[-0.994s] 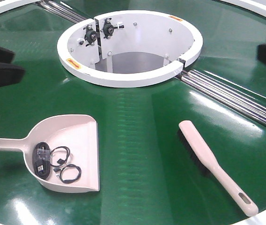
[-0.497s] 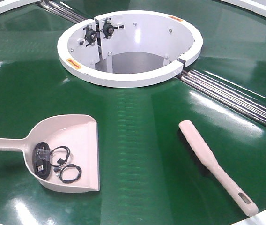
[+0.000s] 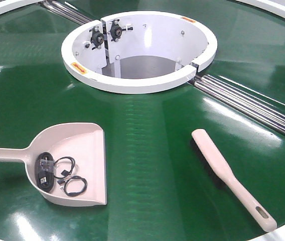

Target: Clean and inspect green conveyor with broom and dustpan

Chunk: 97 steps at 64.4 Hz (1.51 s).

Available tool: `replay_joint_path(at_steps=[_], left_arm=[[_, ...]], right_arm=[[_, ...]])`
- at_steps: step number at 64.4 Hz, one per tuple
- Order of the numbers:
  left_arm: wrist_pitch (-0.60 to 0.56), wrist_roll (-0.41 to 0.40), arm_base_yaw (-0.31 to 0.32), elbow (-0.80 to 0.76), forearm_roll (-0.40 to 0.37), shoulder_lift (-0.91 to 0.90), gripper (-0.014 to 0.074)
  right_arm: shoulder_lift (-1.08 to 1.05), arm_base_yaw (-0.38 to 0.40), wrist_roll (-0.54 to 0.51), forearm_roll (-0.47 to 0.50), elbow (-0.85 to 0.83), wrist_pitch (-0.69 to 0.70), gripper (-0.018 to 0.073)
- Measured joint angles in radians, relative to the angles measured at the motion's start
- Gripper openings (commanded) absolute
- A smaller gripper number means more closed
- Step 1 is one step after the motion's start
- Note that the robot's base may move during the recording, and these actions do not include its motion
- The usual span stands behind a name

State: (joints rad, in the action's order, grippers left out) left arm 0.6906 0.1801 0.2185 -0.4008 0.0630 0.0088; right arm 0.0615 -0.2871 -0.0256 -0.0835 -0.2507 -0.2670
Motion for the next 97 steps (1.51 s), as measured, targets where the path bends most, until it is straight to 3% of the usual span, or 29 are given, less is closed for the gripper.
replay_joint_path(at_steps=[10,21,24,49,97], left_arm=[[-0.051,0.0,0.0,0.059,0.001,0.0,0.0176],[-0.113,0.0,0.0,0.074,0.001,0.0,0.0038],[-0.12,0.0,0.0,0.075,0.001,0.0,-0.0008],[-0.256,0.0,0.0,0.079,0.001,0.0,-0.0008],[-0.269,-0.01,0.0,0.091,0.0,0.0,-0.0007]], right_arm=[[0.006,0.0,0.0,0.0,0.006,0.021,0.0339],[0.008,0.0,0.0,0.0,0.006,0.026,-0.0017],[0.008,0.0,0.0,0.0,0.006,0.027,-0.0014],[0.008,0.0,0.0,0.0,0.006,0.027,-0.0008],[0.008,0.0,0.0,-0.001,0.006,0.027,-0.0008]])
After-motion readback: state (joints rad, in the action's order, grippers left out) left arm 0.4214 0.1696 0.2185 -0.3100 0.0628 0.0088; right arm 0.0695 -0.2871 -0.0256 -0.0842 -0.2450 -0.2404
